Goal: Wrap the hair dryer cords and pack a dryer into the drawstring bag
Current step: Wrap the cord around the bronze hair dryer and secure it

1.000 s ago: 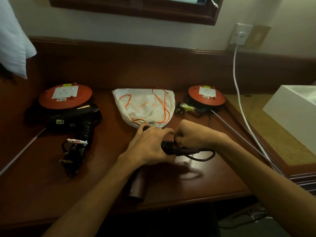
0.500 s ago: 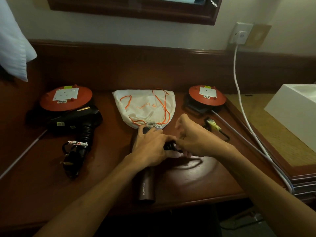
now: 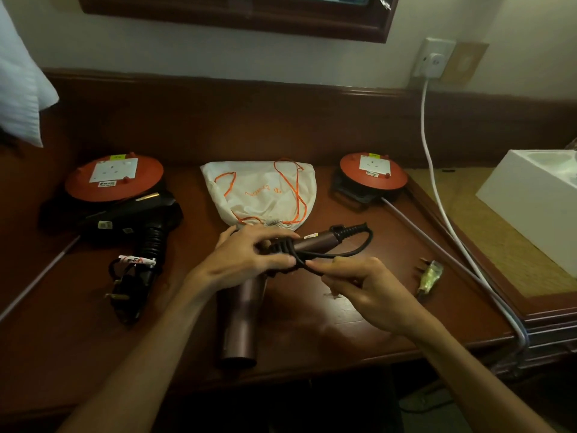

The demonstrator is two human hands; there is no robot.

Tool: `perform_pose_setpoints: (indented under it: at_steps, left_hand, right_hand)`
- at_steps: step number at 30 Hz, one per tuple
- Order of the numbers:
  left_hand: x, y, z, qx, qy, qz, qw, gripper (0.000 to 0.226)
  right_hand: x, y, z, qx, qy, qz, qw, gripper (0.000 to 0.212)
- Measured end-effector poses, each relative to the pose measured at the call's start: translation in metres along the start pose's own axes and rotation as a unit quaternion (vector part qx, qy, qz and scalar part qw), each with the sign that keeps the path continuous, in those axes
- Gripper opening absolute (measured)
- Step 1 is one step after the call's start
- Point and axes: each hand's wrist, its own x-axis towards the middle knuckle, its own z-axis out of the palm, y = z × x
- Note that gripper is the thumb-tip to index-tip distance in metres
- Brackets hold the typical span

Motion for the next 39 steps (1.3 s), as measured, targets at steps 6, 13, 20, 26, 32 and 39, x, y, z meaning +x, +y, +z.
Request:
perform_pose_setpoints:
  at_steps: [6,13,20,26,32,39]
  left_hand:
    - [-0.007,0.001,0.011,0.034,0.09,0.017,0.995,0.038]
    - [-0.01,-0.001,0.019,0.068,0.119,0.031,0.99,0.046]
    - [-0.013,-0.01,0.013,0.044,0.095,0.073,0.992,0.039]
    - [-0.015,-0.011,0.012,0.109,0.086,0.077,0.987,0.061]
    - [-0.016,-0.012,0.01,0.115,0.092,0.074,0.986,0.058]
    - [-0.013,0.001,0.016,0.226,0.031,0.057,0.972,0.069]
  right_hand:
    - [-0.003,0.017,0.02,0.023,0.023,0.008,0.999,0.022]
    - [0.009,0.036,0.008,-0.002,-0.015,0.124,0.992,0.018]
    - [0.06,0.051,-0.008,-0.103,-0.144,0.123,0.976,0.033]
    - [0.107,0.041,-0.006,-0.182,-0.216,0.069,0.957,0.02]
    - [0.117,0.029,-0.022,-0.134,-0.245,0.072,0.957,0.02]
    - [0.117,0.001,-0.03,-0.12,-0.275,0.086,0.95,0.023]
